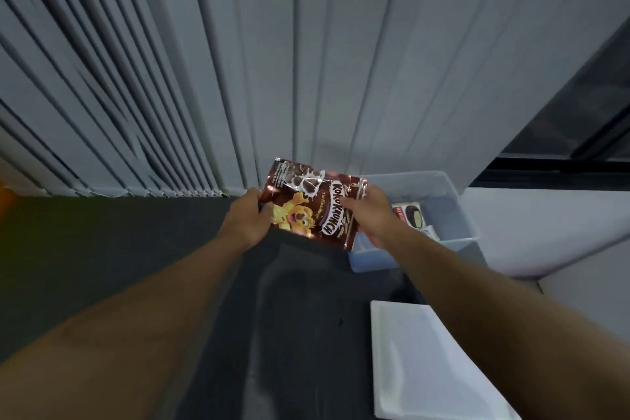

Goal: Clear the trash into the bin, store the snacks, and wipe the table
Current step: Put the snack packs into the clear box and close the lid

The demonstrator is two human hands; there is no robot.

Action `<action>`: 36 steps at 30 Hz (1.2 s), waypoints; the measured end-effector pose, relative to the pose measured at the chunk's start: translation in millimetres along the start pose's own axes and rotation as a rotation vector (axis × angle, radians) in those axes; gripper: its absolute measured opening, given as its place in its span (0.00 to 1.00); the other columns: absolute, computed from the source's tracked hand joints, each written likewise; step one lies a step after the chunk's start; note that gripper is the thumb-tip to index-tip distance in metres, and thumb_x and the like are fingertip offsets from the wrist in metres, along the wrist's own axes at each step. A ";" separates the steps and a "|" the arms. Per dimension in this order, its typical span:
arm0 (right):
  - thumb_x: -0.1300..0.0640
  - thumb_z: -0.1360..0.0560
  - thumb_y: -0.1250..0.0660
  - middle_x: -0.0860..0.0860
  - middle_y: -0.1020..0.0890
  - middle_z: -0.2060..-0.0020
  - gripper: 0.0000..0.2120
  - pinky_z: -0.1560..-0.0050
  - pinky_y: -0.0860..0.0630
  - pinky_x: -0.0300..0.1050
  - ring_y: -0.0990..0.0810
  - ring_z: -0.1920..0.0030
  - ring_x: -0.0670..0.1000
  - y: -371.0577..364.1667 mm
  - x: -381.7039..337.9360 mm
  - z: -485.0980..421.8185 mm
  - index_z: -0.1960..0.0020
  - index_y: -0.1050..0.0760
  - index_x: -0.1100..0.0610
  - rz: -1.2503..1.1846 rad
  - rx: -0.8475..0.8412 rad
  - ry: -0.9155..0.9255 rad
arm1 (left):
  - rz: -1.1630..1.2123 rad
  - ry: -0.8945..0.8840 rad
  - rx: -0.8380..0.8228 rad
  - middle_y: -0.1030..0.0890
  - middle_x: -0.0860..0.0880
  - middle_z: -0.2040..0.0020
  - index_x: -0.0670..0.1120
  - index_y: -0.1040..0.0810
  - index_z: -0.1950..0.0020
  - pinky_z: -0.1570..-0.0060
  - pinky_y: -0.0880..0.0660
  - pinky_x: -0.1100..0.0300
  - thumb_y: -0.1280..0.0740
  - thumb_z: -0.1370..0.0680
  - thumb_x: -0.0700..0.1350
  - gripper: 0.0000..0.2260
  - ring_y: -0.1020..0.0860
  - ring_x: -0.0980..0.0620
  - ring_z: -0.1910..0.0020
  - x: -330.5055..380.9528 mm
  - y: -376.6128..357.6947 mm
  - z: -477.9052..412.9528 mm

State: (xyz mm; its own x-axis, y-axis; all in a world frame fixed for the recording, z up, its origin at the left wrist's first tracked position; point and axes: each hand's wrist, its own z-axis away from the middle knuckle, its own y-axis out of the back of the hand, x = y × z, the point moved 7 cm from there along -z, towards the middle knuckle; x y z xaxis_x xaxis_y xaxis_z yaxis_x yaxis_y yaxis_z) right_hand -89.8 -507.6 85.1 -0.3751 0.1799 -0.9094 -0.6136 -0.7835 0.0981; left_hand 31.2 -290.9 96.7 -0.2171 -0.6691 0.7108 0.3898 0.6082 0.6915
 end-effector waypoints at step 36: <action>0.20 0.39 0.36 0.54 0.40 0.23 0.56 0.30 0.34 0.65 0.39 0.24 0.62 103.0 70.1 -109.3 0.22 0.54 0.46 1.036 -0.016 0.043 | -0.436 -0.376 -0.238 0.53 0.46 0.18 0.45 0.55 0.18 0.21 0.52 0.47 0.56 0.15 0.54 0.27 0.54 0.47 0.19 96.8 -175.6 -69.6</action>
State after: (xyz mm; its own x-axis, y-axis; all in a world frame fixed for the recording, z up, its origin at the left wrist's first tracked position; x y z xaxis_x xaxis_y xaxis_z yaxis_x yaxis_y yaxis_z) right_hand -103.3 -640.7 -12.8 -0.6884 -0.6077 -0.3959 0.0052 -0.5501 0.8351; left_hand 4.1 -492.2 35.1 -0.6844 -0.6123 0.3958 0.3734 0.1720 0.9116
